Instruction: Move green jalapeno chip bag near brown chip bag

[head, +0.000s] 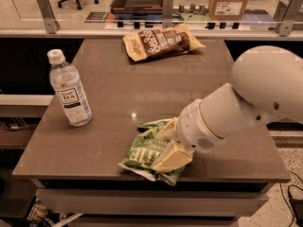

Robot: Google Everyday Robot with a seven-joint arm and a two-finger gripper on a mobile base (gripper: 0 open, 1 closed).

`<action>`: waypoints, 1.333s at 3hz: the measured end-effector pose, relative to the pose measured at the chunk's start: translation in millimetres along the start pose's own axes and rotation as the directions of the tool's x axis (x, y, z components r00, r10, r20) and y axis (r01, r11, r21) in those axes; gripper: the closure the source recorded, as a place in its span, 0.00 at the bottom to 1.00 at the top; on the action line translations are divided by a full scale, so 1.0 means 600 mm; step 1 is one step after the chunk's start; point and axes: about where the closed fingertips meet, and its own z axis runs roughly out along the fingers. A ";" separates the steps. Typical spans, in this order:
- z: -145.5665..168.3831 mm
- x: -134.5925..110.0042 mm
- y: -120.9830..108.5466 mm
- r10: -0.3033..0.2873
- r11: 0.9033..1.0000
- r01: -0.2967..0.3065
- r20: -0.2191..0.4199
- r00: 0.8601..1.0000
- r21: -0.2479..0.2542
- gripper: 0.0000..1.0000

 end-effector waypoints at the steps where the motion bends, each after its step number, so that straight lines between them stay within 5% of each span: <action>1: -0.023 -0.007 -0.018 -0.014 1.000 0.014 -0.018 1.000 0.016 1.00; 4: -0.194 -0.034 -0.174 -0.013 0.987 0.041 -0.180 0.984 0.154 1.00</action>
Offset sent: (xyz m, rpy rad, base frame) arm 0.0645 -0.0538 0.0794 -0.1440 -0.0413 -0.0448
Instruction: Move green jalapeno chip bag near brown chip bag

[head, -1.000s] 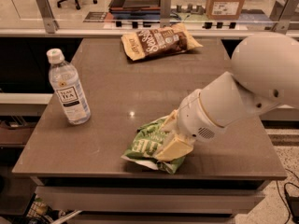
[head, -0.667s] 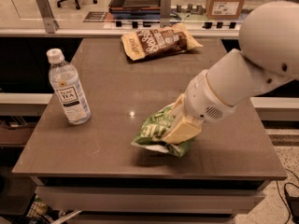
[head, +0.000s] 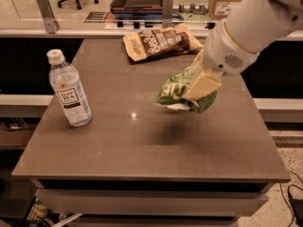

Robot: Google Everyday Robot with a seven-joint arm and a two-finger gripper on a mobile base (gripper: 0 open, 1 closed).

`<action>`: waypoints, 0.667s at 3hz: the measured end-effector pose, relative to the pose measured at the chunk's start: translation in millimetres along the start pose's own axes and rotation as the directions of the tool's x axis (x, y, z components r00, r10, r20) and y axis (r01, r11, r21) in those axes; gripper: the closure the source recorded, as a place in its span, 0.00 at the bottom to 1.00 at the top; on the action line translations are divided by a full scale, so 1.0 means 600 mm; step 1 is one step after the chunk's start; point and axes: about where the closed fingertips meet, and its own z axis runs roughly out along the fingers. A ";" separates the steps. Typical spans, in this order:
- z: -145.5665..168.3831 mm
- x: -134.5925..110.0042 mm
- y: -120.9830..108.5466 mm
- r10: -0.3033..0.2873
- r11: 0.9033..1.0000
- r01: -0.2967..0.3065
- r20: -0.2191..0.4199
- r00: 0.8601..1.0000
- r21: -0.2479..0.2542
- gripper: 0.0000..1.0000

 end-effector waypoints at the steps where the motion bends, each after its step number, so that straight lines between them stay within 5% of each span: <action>1: -0.049 0.000 -0.094 -0.004 0.994 0.008 -0.041 0.999 0.108 1.00; 2: -0.084 0.000 -0.185 -0.027 0.975 0.036 -0.042 0.999 0.221 1.00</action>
Offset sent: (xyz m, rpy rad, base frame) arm 0.1592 -0.0674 0.0967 -0.0774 -0.3553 -0.1160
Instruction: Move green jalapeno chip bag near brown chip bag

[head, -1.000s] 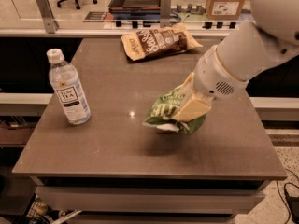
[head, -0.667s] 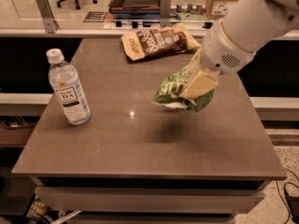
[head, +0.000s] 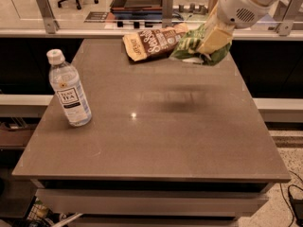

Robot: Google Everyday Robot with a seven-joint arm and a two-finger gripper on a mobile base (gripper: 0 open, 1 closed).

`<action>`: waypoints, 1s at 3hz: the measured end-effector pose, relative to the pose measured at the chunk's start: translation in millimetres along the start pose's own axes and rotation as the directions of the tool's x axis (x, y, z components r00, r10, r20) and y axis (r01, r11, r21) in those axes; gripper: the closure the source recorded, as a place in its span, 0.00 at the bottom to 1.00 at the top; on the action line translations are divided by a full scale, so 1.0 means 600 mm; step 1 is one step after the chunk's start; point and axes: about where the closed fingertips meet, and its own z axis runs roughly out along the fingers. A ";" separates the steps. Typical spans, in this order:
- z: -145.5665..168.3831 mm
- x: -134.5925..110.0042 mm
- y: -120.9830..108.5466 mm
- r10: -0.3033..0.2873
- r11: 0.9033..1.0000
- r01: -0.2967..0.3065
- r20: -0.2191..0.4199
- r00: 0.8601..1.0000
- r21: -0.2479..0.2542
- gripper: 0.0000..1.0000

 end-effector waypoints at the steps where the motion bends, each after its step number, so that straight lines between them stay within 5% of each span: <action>1: 0.014 0.013 -0.071 -0.013 0.998 0.010 0.037 0.999 0.069 1.00; 3: 0.070 0.069 -0.163 0.013 0.992 -0.026 0.106 0.994 0.122 1.00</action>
Offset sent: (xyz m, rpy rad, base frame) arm 0.1199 -0.0627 -0.0263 0.1165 -0.1379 -0.0527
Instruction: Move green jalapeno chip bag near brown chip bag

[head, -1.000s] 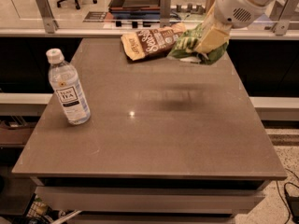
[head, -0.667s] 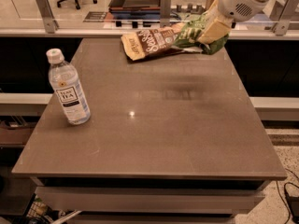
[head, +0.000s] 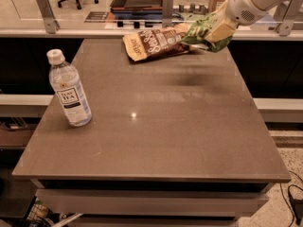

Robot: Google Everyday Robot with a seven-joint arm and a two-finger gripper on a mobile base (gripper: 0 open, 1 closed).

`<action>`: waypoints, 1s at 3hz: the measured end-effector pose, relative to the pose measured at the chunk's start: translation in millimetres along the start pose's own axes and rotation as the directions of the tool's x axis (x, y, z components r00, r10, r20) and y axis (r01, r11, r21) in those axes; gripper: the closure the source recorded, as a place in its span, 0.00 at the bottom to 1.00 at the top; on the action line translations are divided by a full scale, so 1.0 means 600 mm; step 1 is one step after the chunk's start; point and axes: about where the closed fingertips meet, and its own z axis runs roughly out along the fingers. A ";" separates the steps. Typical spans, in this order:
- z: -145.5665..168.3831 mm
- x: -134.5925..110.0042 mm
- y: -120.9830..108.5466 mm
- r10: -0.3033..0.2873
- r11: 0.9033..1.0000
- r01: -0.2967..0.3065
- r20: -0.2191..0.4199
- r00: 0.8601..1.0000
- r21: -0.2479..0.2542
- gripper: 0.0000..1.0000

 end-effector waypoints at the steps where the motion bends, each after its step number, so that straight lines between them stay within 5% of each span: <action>1: 0.051 0.017 -0.020 0.014 1.000 -0.014 0.032 0.999 -0.006 1.00; 2: 0.094 0.039 -0.020 0.043 0.999 -0.043 0.043 0.998 -0.009 1.00; 3: 0.100 0.037 -0.018 0.043 0.999 -0.042 0.044 0.998 -0.014 0.82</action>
Offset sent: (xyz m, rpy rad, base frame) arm 0.0525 -0.0054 -0.0833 0.0895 0.0271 -0.0358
